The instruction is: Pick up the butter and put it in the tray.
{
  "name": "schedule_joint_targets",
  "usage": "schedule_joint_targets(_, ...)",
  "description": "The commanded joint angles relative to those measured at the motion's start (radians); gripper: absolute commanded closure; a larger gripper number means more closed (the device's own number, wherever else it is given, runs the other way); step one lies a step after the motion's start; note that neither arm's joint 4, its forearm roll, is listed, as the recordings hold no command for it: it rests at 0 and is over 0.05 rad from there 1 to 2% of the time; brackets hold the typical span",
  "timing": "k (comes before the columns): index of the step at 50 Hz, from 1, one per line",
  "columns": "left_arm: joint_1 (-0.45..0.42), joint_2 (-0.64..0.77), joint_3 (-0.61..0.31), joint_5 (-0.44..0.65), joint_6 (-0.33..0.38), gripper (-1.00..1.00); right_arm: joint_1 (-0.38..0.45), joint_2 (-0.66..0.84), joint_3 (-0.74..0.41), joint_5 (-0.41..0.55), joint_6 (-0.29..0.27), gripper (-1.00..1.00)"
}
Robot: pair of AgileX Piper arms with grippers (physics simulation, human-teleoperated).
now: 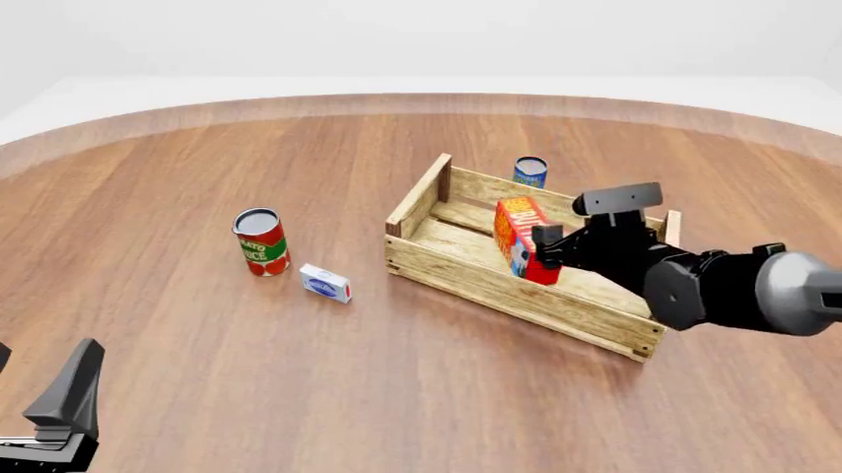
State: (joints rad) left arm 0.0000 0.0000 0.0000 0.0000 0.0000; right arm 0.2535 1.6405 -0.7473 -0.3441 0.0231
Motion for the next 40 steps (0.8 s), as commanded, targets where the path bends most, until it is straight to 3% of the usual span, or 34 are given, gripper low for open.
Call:
schedule_joint_targets(1,0.000,0.000,0.000,0.000,0.000,-1.00,-0.005,-0.045,0.032,0.002,-0.005,-1.00)
schedule_joint_targets(40,0.000,0.000,0.000,0.000,0.000,-1.00,-0.033,-0.176,0.144,-0.001,0.002,-1.00)
